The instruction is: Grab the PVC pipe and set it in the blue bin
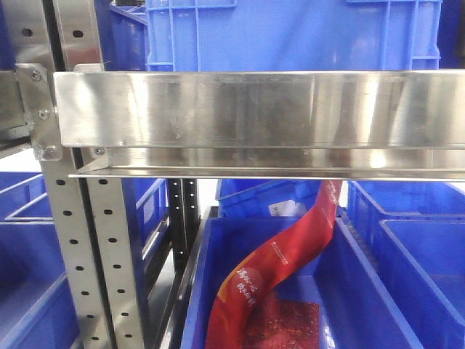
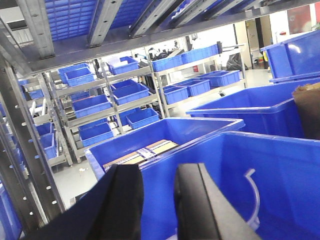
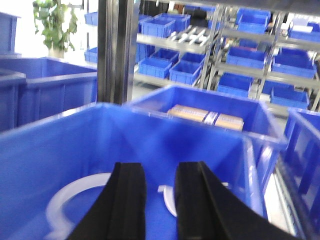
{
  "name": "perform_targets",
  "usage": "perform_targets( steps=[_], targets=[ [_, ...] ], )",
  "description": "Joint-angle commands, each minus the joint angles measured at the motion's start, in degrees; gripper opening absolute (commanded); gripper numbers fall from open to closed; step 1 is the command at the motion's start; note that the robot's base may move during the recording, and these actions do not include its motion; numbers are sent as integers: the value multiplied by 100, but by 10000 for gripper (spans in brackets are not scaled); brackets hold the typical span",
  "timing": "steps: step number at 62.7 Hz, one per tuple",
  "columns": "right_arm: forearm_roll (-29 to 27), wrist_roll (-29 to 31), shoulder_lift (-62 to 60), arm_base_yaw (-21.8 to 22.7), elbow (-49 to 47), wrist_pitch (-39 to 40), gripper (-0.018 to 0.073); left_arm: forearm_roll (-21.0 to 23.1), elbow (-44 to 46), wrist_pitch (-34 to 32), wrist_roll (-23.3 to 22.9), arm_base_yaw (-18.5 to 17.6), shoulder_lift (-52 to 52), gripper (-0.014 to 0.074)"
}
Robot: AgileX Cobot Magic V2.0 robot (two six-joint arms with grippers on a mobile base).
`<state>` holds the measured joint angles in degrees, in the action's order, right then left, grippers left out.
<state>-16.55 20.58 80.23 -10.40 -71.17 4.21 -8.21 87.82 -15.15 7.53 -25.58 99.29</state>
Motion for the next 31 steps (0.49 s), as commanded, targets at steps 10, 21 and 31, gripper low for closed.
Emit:
perform_targets(
  steps=[10,21,31],
  targets=[
    [38,52,-510,-9,-38,-322,36,-6,48,-137,-7,-194,-176,127],
    [148,52,-876,-9,-15,-576,-168,-6,48,118,-7,-305,-459,-11],
    [161,52,-1276,-9,-6,-910,-167,-6,48,861,-7,-341,-794,-111]
  ],
)
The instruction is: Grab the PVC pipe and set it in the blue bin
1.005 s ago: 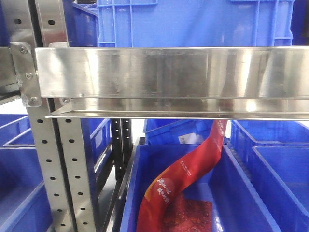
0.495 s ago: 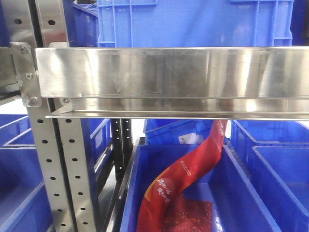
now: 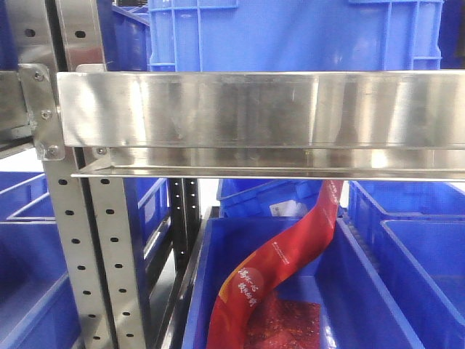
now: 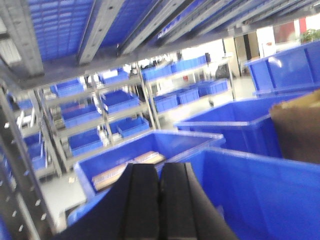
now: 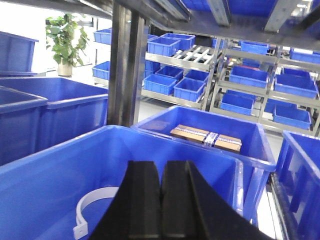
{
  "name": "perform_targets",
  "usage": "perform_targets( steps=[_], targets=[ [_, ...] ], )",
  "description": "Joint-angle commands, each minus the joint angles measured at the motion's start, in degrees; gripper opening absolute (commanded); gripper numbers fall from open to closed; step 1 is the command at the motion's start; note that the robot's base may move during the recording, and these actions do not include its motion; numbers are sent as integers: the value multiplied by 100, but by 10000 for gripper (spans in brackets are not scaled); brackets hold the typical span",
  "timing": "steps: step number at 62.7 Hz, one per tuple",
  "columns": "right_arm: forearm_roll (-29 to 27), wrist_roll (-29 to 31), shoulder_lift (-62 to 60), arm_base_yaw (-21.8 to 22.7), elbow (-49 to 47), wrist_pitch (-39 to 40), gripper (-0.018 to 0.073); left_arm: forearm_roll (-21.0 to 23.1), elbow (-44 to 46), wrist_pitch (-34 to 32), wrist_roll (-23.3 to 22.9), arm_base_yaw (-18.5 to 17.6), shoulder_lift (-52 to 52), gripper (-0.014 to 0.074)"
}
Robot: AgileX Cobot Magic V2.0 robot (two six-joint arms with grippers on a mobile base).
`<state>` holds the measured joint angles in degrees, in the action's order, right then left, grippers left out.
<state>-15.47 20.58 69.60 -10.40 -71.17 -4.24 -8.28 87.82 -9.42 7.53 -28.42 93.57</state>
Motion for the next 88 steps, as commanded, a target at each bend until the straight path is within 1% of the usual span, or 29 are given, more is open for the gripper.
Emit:
perform_targets(
  steps=[1,13,19,25,31,43,59,64,75,88],
  targets=[
    [52,52,-267,-9,-6,-98,-167,1,48,359,-7,-57,-271,-111],
    [52,52,-783,-9,-6,-414,-167,13,37,429,-7,-57,-716,-111],
    [52,52,-1054,-9,86,-392,-167,13,26,536,-7,-57,-917,-111],
    [52,52,-1431,-9,356,-281,-167,25,-40,794,-7,-57,-1118,-111],
    [52,52,-1808,-9,691,-129,-167,54,-222,889,-7,-57,-1340,-111],
    [52,52,-2429,2,1209,-125,-167,54,-680,889,-7,-57,-1834,-111],
    [42,52,-3155,2,1429,-295,-167,171,-1266,903,-7,-57,-2621,-111],
    [30,52,-3301,2,1429,-454,-167,171,-1390,942,-7,-57,-2830,-111],
    [30,52,-3428,2,1429,-1050,-167,171,-1559,1344,-7,-57,-3141,-111],
    [30,52,-3493,2,1429,-946,-167,33,-1648,1277,-7,-57,-3394,-111]
  ],
)
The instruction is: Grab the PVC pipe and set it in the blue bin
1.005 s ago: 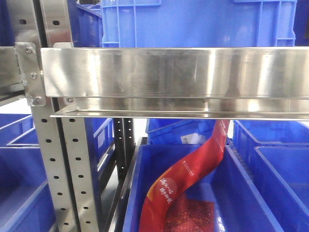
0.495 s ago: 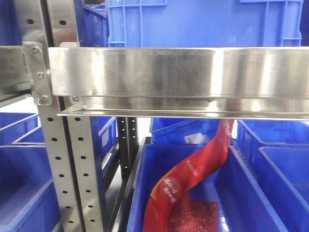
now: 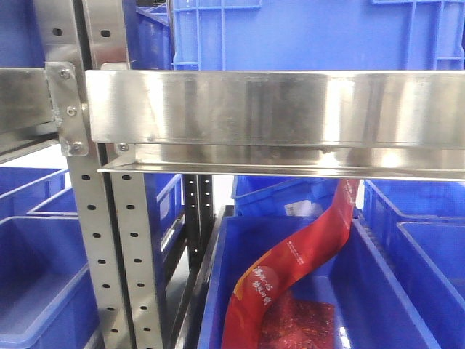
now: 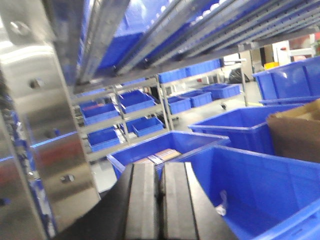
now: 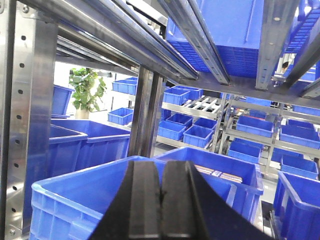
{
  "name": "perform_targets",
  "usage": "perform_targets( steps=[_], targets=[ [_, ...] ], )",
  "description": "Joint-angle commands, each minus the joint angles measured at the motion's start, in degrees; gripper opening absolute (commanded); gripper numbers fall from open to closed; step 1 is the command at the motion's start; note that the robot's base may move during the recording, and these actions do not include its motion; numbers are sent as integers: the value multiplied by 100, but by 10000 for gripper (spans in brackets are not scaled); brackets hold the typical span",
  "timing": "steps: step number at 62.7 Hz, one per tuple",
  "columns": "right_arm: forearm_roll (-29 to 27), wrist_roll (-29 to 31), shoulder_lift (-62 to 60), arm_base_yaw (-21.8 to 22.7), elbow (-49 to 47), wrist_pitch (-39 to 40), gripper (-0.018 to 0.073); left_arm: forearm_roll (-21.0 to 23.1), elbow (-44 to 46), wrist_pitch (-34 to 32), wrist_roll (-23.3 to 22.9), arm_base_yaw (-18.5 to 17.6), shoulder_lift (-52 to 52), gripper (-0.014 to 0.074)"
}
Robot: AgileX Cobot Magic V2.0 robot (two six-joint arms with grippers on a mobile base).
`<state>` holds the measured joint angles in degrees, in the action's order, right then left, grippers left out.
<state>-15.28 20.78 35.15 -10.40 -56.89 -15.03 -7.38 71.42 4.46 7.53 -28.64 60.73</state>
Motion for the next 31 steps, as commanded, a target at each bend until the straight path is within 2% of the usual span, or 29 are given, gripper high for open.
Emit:
perform_targets(
  steps=[1,31],
  targets=[
    [11,32,-48,2,1,133,-167,-70,-7,-127,-7,-35,-121,-111],
    [11,32,-48,2,1,46,-167,-79,-7,-104,-7,-35,-157,-111]
  ],
)
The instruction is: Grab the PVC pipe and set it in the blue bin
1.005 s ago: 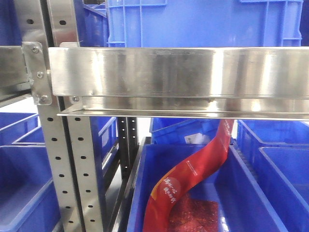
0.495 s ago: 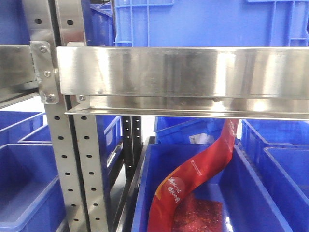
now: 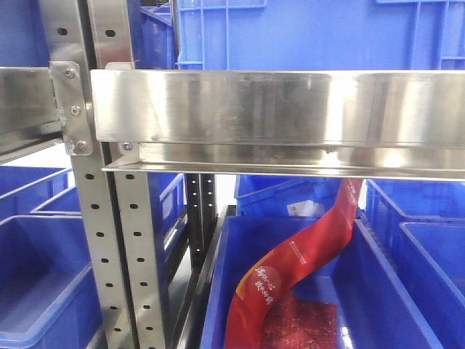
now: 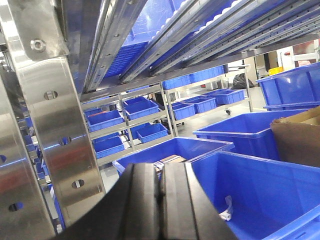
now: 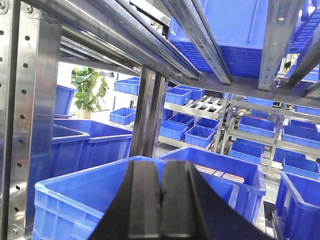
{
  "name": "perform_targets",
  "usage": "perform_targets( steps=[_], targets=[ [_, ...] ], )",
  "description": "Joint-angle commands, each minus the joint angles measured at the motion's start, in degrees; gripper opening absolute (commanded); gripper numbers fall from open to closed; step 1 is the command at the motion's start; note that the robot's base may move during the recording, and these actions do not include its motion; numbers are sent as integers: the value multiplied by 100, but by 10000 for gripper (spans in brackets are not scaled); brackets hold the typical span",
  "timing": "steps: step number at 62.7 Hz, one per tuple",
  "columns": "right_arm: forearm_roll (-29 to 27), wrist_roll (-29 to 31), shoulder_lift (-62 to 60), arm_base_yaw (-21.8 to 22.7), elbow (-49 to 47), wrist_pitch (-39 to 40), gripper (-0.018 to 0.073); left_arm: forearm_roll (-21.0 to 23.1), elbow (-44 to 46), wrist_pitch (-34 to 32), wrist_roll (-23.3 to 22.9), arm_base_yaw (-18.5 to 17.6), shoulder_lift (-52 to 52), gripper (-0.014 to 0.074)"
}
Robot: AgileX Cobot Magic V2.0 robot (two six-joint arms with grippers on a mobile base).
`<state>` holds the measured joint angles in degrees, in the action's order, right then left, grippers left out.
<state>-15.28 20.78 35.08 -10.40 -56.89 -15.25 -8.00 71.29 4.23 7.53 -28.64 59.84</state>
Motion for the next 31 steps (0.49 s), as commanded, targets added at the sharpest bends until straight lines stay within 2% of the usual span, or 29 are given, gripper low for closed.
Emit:
perform_targets(
  steps=[1,31],
  targets=[
    [11,32,-41,2,1,69,-167,-16,6,-81,-7,-35,-68,-111],
    [11,32,-41,2,1,69,-167,-16,6,-81,-7,-35,-68,-111]
  ],
)
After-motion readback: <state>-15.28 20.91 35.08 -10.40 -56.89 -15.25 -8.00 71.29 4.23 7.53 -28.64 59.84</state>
